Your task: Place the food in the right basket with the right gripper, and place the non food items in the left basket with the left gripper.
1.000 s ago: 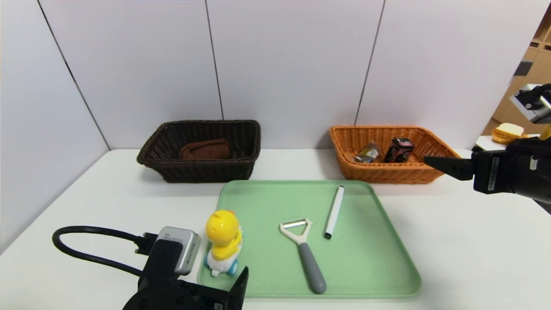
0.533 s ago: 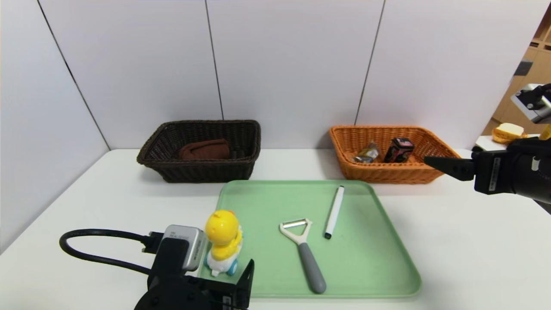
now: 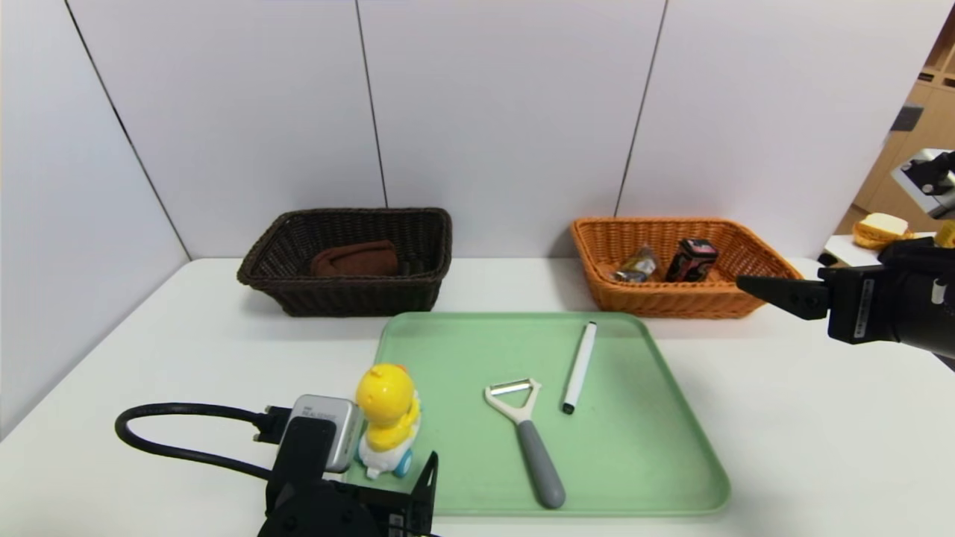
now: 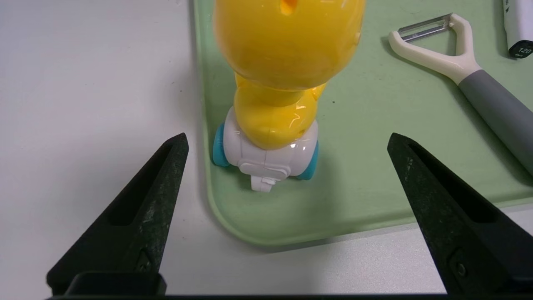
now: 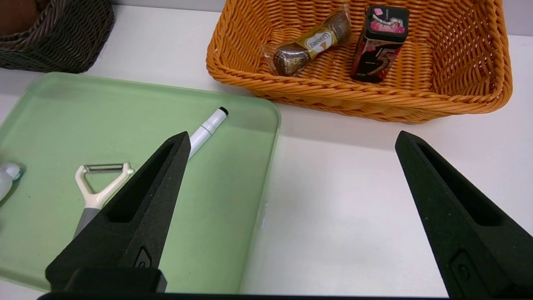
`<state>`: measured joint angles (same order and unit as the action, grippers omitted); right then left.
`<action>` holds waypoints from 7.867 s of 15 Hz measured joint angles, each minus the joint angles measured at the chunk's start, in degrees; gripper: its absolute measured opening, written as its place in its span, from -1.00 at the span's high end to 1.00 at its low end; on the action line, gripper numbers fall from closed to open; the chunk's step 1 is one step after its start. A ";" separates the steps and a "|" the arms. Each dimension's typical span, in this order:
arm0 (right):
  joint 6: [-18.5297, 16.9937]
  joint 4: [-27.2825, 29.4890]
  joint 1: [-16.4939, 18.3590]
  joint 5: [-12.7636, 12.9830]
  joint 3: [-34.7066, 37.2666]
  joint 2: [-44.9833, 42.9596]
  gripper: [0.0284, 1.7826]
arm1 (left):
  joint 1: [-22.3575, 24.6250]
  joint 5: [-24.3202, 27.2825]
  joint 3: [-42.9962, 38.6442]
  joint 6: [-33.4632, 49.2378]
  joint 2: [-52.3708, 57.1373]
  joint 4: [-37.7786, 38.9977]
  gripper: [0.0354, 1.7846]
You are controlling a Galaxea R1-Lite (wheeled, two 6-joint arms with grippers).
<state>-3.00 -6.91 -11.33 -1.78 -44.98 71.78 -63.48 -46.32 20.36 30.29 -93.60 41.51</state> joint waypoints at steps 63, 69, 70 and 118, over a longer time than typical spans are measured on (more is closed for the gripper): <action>0.02 -0.05 -0.52 -2.82 3.06 -1.27 -0.90 | 8.46 0.90 0.30 -11.45 -10.05 19.54 0.25; -0.06 -0.05 -0.41 -2.82 3.12 -1.16 -0.90 | 8.46 0.90 1.16 -11.73 -9.85 19.52 0.25; -0.05 -0.06 -0.38 -2.85 3.15 -1.11 -0.90 | 8.46 0.88 1.49 -12.36 -9.79 19.57 0.25; -1.90 -4.39 0.11 -3.97 3.56 3.72 -0.92 | 55.54 30.76 67.78 -20.46 -31.04 -18.09 0.25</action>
<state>-4.90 -11.30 -11.22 -5.75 -41.42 75.50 -7.94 -15.57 88.14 9.84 -124.64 23.42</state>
